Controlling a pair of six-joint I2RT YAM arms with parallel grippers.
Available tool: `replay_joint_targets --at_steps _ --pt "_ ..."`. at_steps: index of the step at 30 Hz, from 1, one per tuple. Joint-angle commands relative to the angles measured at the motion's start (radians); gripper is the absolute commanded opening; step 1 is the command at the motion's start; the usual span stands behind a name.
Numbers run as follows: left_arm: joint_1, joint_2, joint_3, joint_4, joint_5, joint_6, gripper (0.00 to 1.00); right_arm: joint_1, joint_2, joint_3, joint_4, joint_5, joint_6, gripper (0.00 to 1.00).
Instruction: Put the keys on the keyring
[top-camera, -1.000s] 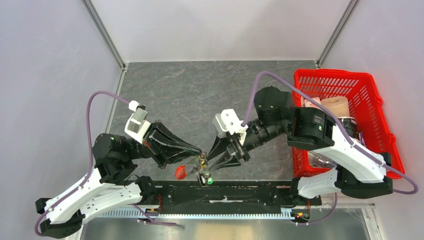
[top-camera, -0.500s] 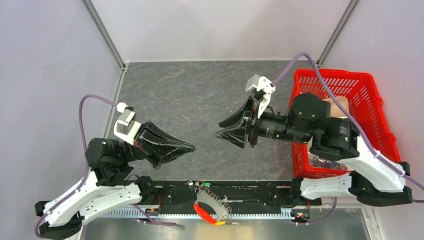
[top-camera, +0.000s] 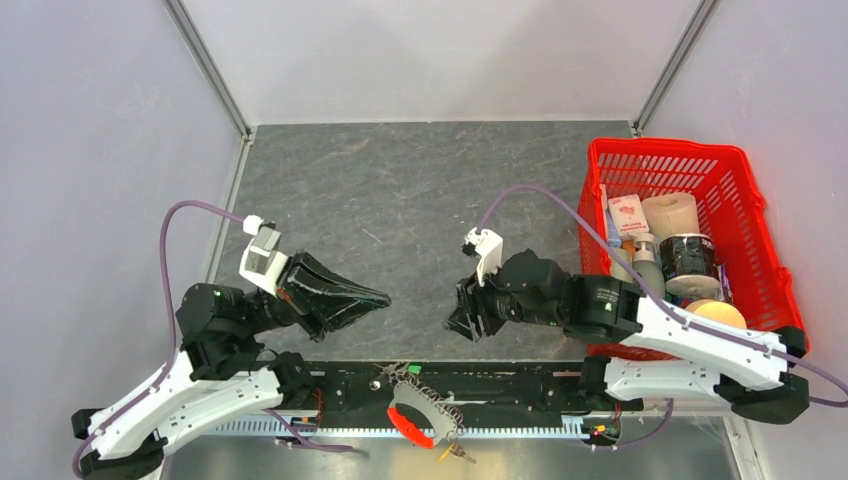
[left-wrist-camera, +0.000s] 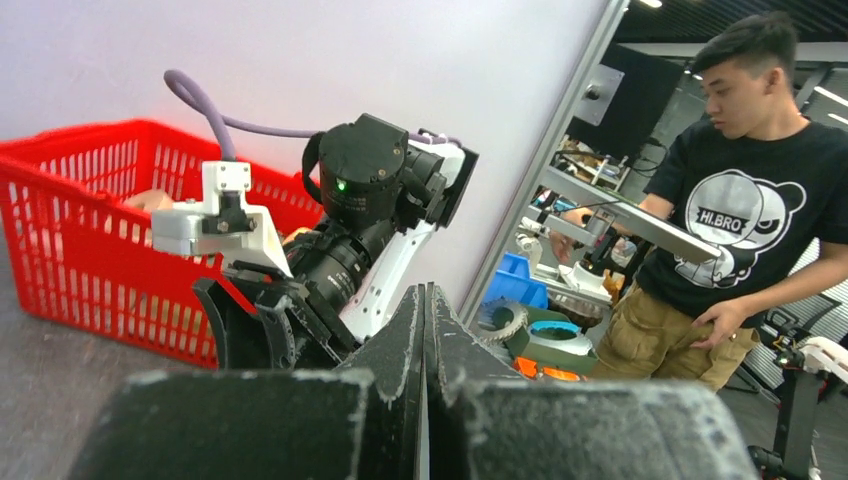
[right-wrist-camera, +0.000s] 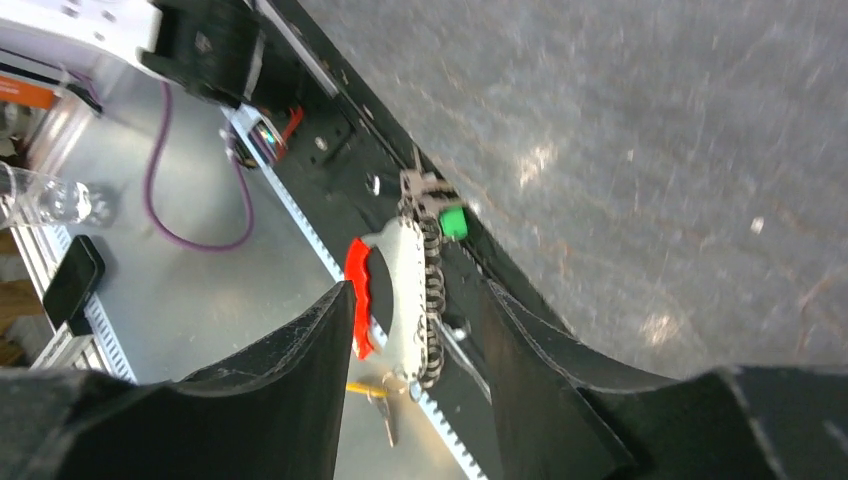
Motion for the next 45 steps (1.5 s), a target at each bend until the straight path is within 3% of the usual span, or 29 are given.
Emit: replay_joint_targets --at_steps 1,7,10,13,22,31,40,45 --pt "0.002 -0.031 -0.027 -0.068 -0.051 0.02 0.02 0.002 -0.045 -0.14 0.026 -0.042 0.154 0.56" --pt "0.002 -0.103 -0.053 -0.235 -0.121 0.032 0.08 0.004 -0.111 -0.379 0.159 -0.282 0.22 0.54" --pt "0.002 -0.156 -0.08 -0.297 -0.157 0.013 0.15 0.031 -0.092 -0.409 0.2 -0.385 0.221 0.5" --pt "0.002 -0.2 -0.109 -0.34 -0.184 -0.016 0.18 0.125 0.0 -0.364 0.196 -0.394 0.225 0.5" --pt "0.002 -0.284 -0.127 -0.467 -0.235 -0.019 0.22 0.418 0.197 -0.286 0.171 -0.087 0.375 0.56" --pt "0.002 -0.341 -0.132 -0.501 -0.234 -0.015 0.23 0.633 0.453 -0.096 -0.024 0.221 0.462 0.56" --pt "0.002 -0.418 -0.152 -0.528 -0.231 -0.047 0.23 0.76 0.469 -0.158 -0.083 0.402 0.473 0.56" --pt "0.002 -0.44 -0.181 -0.526 -0.237 -0.045 0.23 0.802 0.48 -0.168 -0.061 0.466 0.385 0.58"
